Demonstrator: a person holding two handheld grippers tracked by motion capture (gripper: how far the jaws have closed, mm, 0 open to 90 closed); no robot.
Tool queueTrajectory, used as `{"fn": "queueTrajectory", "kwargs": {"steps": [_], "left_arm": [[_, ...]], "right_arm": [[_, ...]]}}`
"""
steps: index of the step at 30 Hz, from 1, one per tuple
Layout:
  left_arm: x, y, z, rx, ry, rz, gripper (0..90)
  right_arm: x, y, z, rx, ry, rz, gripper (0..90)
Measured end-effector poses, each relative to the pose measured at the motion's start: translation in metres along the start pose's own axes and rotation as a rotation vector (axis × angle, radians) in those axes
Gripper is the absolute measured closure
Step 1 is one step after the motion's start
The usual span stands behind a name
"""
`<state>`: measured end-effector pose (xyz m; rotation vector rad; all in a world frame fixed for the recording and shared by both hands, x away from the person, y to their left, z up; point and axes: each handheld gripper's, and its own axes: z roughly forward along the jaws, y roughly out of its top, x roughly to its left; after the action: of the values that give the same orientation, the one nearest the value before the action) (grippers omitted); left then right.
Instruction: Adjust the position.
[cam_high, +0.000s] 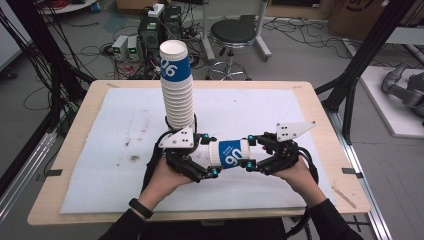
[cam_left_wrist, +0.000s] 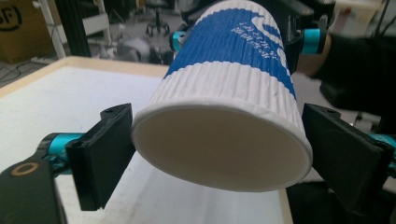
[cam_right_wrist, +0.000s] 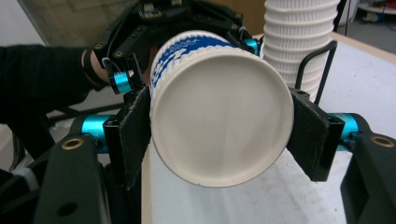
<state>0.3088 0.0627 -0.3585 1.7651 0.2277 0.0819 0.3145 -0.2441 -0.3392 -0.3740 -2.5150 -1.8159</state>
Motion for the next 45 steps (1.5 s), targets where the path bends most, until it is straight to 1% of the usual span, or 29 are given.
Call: {"fn": "queueTrajectory", "kwargs": {"steps": [2, 4, 5, 6, 7, 8, 9, 10, 12, 13, 17, 20, 21, 23, 24, 27, 28, 29, 30, 33, 34, 35, 37, 38, 42, 44, 45], "left_arm": [[0.003, -0.005, -0.001, -0.050, -0.019, -0.036, 11.4], [0.004, -0.009, 0.000, -0.079, -0.036, -0.066, 11.4], [0.005, -0.010, 0.002, -0.084, -0.044, -0.076, 11.4], [0.005, -0.012, 0.003, -0.091, -0.048, -0.087, 11.3], [0.006, -0.013, 0.005, -0.106, -0.065, -0.102, 11.2], [0.007, -0.013, 0.006, -0.118, -0.078, -0.107, 11.2], [0.007, -0.013, 0.006, -0.125, -0.084, -0.109, 11.2], [0.007, -0.012, 0.007, -0.137, -0.099, -0.117, 11.2], [0.007, -0.011, 0.007, -0.140, -0.122, -0.124, 11.5], [0.007, -0.010, 0.007, -0.139, -0.128, -0.120, 15.6], [0.007, -0.007, 0.005, -0.118, -0.124, -0.103, 19.0], [0.007, -0.001, 0.002, -0.075, -0.117, -0.070, 21.0], [0.006, 0.001, 0.001, -0.058, -0.114, -0.061, 21.5], [0.006, 0.004, 0.000, -0.040, -0.112, -0.048, 21.8], [0.007, 0.005, -0.001, -0.019, -0.112, -0.045, 21.8], [0.007, 0.008, -0.002, 0.019, -0.107, -0.038, 21.8], [0.008, 0.010, -0.003, 0.045, -0.104, -0.024, 21.8], [0.008, 0.012, -0.004, 0.059, -0.099, -0.015, 21.8], [0.008, 0.013, -0.004, 0.077, -0.097, -0.009, 21.8], [0.008, 0.017, -0.004, 0.148, -0.087, 0.015, 21.8], [0.007, 0.019, -0.003, 0.179, -0.085, 0.028, 21.8], [0.007, 0.020, -0.001, 0.202, -0.081, 0.038, 21.8], [0.005, 0.024, 0.002, 0.259, -0.080, 0.059, 21.8], [0.005, 0.025, 0.003, 0.274, -0.081, 0.064, 21.8], [0.003, 0.029, 0.008, 0.343, -0.088, 0.080, 21.9], [0.002, 0.032, 0.011, 0.369, -0.092, 0.094, 21.9], [0.002, 0.033, 0.013, 0.372, -0.097, 0.098, 21.8]], "right_arm": [[-0.001, 0.000, -0.003, -0.024, 0.002, 0.007, 29.8], [-0.002, -0.001, -0.005, -0.048, 0.016, 0.023, 29.9], [-0.003, -0.001, -0.007, -0.058, 0.021, 0.036, 29.9], [-0.003, -0.002, -0.007, -0.069, 0.022, 0.038, 29.9], [-0.003, -0.002, -0.007, -0.074, 0.033, 0.042, 29.9], [-0.003, -0.002, -0.007, -0.084, 0.037, 0.040, 29.9], [-0.003, -0.002, -0.007, -0.088, 0.042, 0.037, 29.9], [-0.003, -0.002, -0.007, -0.087, 0.046, 0.040, 29.9], [-0.003, -0.002, -0.006, -0.090, 0.066, 0.045, 29.8], [-0.003, -0.003, -0.005, -0.090, 0.067, 0.043, 29.9], [-0.003, -0.003, -0.005, -0.077, 0.068, 0.042, 30.1], [-0.004, -0.004, -0.004, -0.054, 0.073, 0.035, 30.1], [-0.003, -0.004, -0.004, -0.041, 0.067, 0.030, 30.0], [-0.002, -0.004, -0.003, -0.033, 0.066, 0.023, 29.6], [-0.003, -0.004, -0.003, -0.028, 0.062, 0.022, 29.3], [-0.002, -0.004, -0.003, 0.001, 0.035, 0.018, 23.4], [-0.003, -0.004, -0.003, 0.011, 0.025, 0.012, 20.9], [-0.003, -0.003, -0.003, 0.033, 0.017, 0.009, 20.7], [-0.003, -0.002, -0.004, 0.048, 0.021, 0.006, 20.6], [0.000, 0.002, -0.004, 0.092, 0.009, -0.025, 19.6], [0.001, 0.003, -0.003, 0.110, 0.000, -0.031, 19.6], [0.003, 0.004, -0.001, 0.137, -0.011, -0.052, 19.6], [0.005, 0.004, 0.003, 0.183, -0.022, -0.067, 19.6], [0.007, 0.004, 0.006, 0.211, -0.024, -0.086, 19.6], [0.009, 0.002, 0.013, 0.269, -0.044, -0.123, 19.6], [0.010, 0.001, 0.017, 0.295, -0.049, -0.131, 19.6], [0.010, 0.001, 0.019, 0.308, -0.051, -0.136, 19.6]]}}
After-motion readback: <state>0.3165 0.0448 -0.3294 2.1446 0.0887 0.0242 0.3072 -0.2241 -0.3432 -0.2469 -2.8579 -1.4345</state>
